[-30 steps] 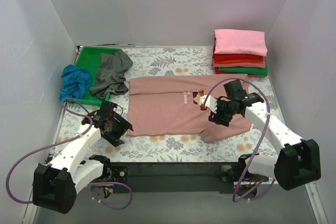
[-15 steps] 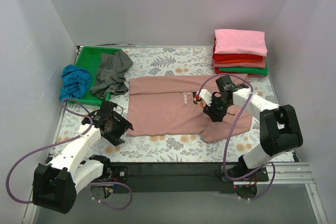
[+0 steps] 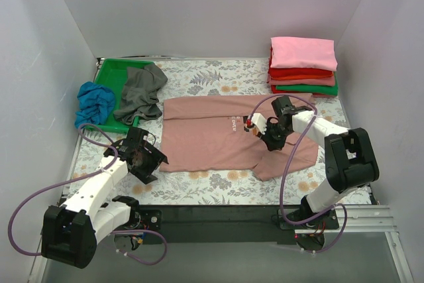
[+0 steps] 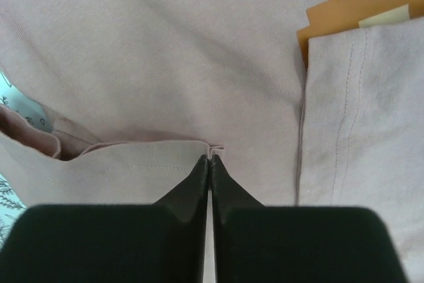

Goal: Fold and stack the t-shirts
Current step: Fold the tshirt

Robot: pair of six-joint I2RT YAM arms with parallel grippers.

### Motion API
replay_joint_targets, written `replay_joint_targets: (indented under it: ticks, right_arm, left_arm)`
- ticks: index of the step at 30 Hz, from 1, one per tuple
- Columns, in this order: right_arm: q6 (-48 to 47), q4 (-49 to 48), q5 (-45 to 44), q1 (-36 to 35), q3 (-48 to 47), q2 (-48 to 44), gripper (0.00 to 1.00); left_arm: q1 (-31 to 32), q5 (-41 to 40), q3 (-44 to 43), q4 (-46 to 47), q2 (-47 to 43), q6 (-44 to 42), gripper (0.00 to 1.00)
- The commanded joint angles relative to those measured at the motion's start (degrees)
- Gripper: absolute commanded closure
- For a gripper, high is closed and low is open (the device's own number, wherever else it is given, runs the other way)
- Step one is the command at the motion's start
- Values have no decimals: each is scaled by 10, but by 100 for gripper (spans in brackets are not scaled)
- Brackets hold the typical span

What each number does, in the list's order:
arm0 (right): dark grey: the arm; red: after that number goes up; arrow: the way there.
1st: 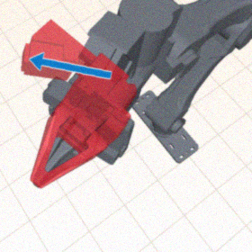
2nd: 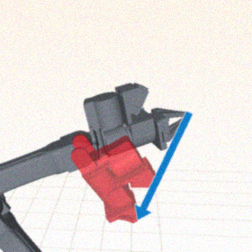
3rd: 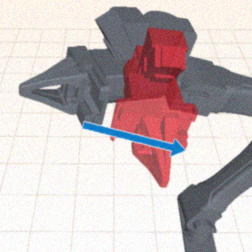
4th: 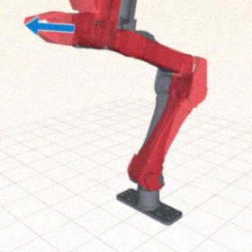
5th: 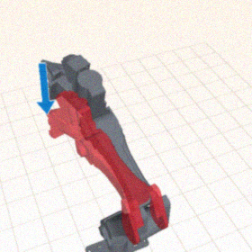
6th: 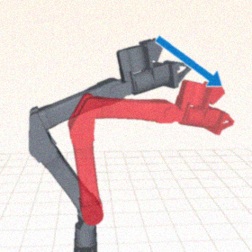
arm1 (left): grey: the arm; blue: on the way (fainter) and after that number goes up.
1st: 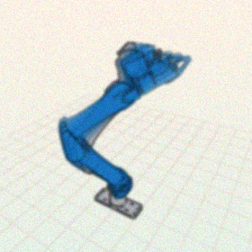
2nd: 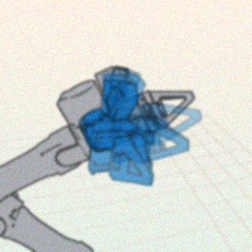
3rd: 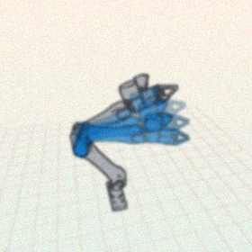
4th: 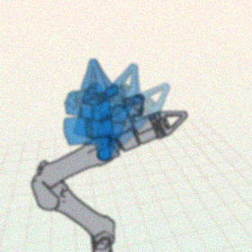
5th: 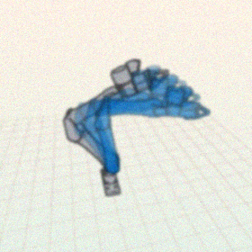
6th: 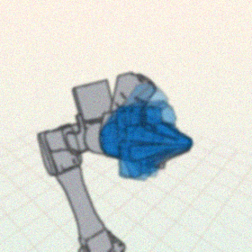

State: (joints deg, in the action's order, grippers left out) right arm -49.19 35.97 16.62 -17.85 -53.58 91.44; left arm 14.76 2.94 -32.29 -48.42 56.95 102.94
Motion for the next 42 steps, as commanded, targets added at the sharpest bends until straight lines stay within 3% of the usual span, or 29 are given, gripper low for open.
replay_joint_targets:
  ticks: [1,11,18,25,30,36,38,39,42]
  right_arm:
    - [5,15,18,9,-8,-31,99]
    - [-30,67,59,50,43,-166,99]
    - [-42,73,97,116,105,-277,99]
    - [-43,89,118,142,114,-340,99]
    - [-45,104,120,156,97,-364,99]
    - [-54,124,121,171,71,-389,99]
    - [-55,127,123,172,67,-389,99]
    - [-56,129,125,173,66,-387,99]
    - [-56,130,132,173,67,-381,99]
  left_arm:
    - [2,-13,4,5,-1,7,33]
    - [2,-19,16,18,3,33,33]
    - [2,-9,27,50,20,84,35]
    - [2,-4,39,65,31,87,65]
    - [2,1,50,73,23,75,100]
    - [2,-17,42,60,16,63,98]
    - [2,-21,36,48,15,63,85]
    - [2,-22,32,44,14,63,74]
    - [2,-40,30,43,11,61,63]
